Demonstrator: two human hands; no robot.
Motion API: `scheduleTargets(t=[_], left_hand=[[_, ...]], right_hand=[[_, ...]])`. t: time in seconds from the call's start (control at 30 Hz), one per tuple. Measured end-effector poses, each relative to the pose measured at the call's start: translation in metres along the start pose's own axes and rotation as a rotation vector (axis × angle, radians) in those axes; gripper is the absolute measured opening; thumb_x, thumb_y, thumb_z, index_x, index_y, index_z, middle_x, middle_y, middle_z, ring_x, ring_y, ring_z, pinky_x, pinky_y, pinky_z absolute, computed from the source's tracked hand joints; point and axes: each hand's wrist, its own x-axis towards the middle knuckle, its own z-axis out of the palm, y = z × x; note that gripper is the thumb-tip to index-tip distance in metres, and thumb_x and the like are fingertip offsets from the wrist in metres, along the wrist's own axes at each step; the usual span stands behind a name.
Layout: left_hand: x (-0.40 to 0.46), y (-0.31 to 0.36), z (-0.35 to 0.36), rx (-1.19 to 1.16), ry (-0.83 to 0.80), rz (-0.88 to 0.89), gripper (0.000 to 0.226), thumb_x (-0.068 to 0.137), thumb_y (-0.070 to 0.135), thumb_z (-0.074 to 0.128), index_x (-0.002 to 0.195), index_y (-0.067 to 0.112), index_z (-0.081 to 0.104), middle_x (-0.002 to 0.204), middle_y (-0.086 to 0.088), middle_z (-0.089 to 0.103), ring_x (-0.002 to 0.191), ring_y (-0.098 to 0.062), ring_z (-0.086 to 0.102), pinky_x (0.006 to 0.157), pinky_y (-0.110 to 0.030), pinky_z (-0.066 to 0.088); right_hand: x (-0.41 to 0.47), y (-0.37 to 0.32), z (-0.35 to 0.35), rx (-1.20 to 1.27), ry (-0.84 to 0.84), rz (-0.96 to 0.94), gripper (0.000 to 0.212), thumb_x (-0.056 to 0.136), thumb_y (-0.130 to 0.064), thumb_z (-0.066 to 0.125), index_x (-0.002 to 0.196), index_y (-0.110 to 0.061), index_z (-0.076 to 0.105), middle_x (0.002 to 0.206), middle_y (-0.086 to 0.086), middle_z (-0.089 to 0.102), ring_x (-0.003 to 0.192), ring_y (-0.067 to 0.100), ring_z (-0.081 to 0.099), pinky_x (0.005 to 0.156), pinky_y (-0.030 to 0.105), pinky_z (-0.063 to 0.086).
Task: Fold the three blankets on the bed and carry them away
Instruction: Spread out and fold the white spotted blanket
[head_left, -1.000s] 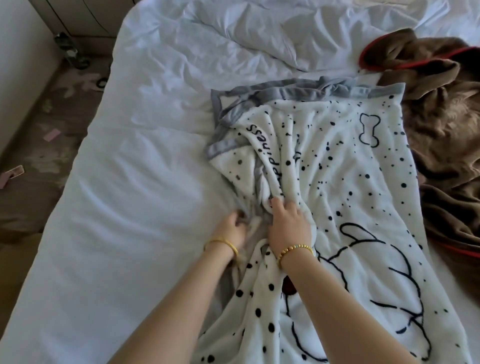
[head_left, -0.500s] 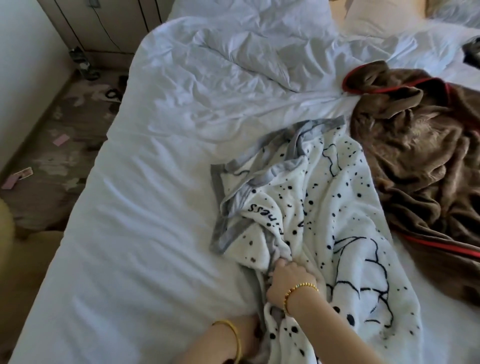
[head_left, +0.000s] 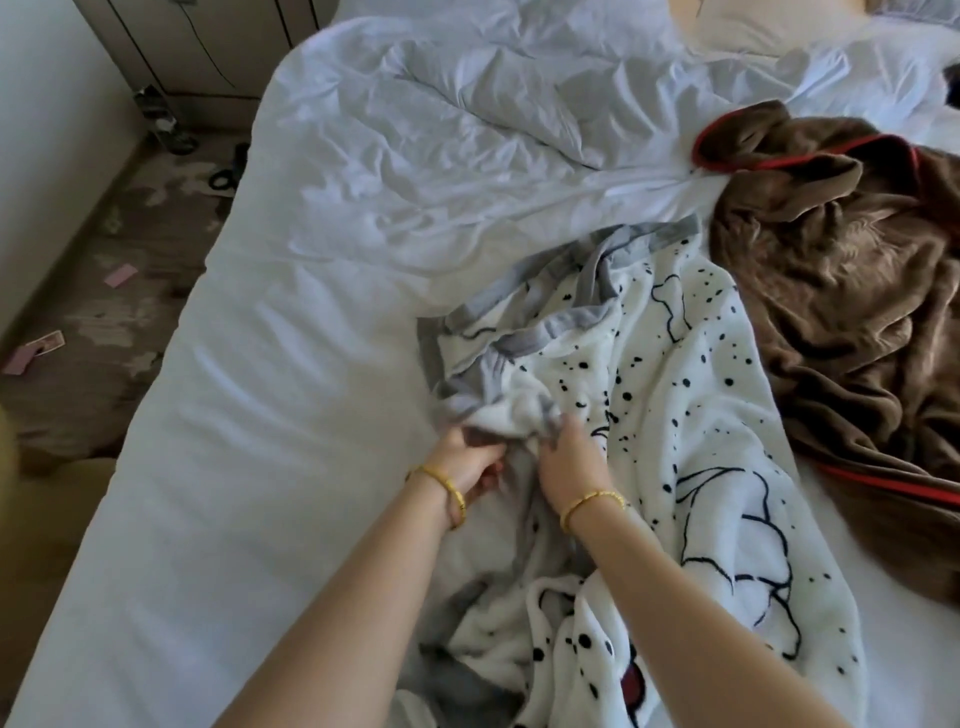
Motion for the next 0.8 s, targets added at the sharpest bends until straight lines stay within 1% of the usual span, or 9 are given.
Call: scheduleTargets(t=[0.13,0.2,0.27,0.33,0.47,0.53,0.63,0.73,0.8], left_hand=[[0.005,0.055,0.016,0.206,0.208,0.538,0.044,0.077,-0.001,0.041,0.077,0.037,0.063,0.067,0.013,0.056,0.049,-0.001,0.047,0.046,-0.011,0.036],[0.016,0.061,0.002,0.368,0.368,0.539,0.031,0.079,0.004,0.045,0.075,0.028,0.064,0.078,0.011,0.063,0.071,-0.005,0.057,0.061,-0.009,0.041],[0.031,0.048,-0.015,0.443,0.406,0.282,0.014,0.088,0.013,0.050,0.089,0.013,0.063,0.094,-0.007,0.066,0.085,-0.025,0.061,0.082,-0.025,0.051],[0.040,0.031,-0.025,0.344,0.330,-0.040,0.029,0.093,0.034,0.049,0.082,0.008,0.057,0.091,-0.015,0.063,0.080,-0.030,0.063,0.085,-0.045,0.054],[0.056,0.018,-0.024,0.017,0.245,-0.264,0.055,0.086,0.062,0.043,0.079,0.009,0.055,0.083,-0.013,0.070,0.074,-0.026,0.069,0.062,-0.035,0.060],[0.063,0.021,-0.014,-0.082,0.173,-0.221,0.048,0.086,0.052,0.054,0.093,0.004,0.058,0.089,-0.017,0.070,0.077,-0.030,0.069,0.062,-0.035,0.059],[0.068,0.028,0.008,0.138,0.276,-0.029,0.042,0.087,0.007,0.059,0.127,0.001,0.046,0.117,-0.021,0.059,0.088,-0.029,0.063,0.073,-0.036,0.056],[0.058,0.043,0.012,0.133,0.401,0.230,0.039,0.085,0.001,0.056,0.123,0.000,0.047,0.115,-0.018,0.061,0.095,-0.028,0.062,0.086,-0.036,0.052],[0.045,0.048,-0.008,0.168,0.517,0.401,0.020,0.079,0.007,0.059,0.099,0.004,0.055,0.087,-0.007,0.062,0.077,-0.023,0.058,0.073,-0.026,0.046]], right_hand=[[0.020,-0.009,-0.060,0.696,0.642,0.313,0.028,0.098,-0.011,0.033,0.119,0.002,0.046,0.090,0.001,0.051,0.078,0.008,0.047,0.056,0.008,0.037],[0.029,-0.009,-0.084,0.884,0.790,0.355,0.030,0.099,-0.010,0.031,0.122,0.003,0.045,0.102,0.005,0.057,0.087,0.010,0.054,0.059,-0.005,0.032],[0.041,-0.007,-0.088,0.811,0.690,0.429,0.032,0.099,-0.014,0.033,0.121,0.004,0.048,0.122,0.015,0.053,0.112,0.026,0.052,0.079,0.006,0.037],[0.043,-0.007,-0.076,0.378,0.536,0.449,0.034,0.096,-0.017,0.038,0.114,0.006,0.055,0.133,0.024,0.041,0.124,0.036,0.037,0.102,0.031,0.032],[0.034,-0.006,-0.045,0.009,0.457,-0.123,0.021,0.086,-0.002,0.046,0.103,0.004,0.058,0.121,0.016,0.047,0.108,0.033,0.044,0.094,0.030,0.036],[0.033,-0.006,-0.031,-0.128,0.230,-0.348,0.031,0.085,-0.005,0.047,0.114,-0.009,0.055,0.116,0.008,0.052,0.106,0.029,0.048,0.093,0.035,0.040],[0.032,-0.004,-0.008,-0.421,-0.060,-0.341,0.051,0.091,-0.030,0.041,0.141,-0.028,0.031,0.134,0.004,0.048,0.125,0.025,0.040,0.104,0.038,0.027],[0.028,-0.001,0.003,-0.404,-0.016,-0.236,0.043,0.095,-0.046,0.033,0.131,-0.026,0.043,0.117,0.008,0.063,0.112,0.029,0.054,0.096,0.036,0.031],[0.027,-0.004,0.000,-0.187,0.076,-0.075,0.030,0.097,-0.036,0.033,0.108,-0.018,0.055,0.092,0.010,0.067,0.088,0.030,0.058,0.074,0.029,0.035]])
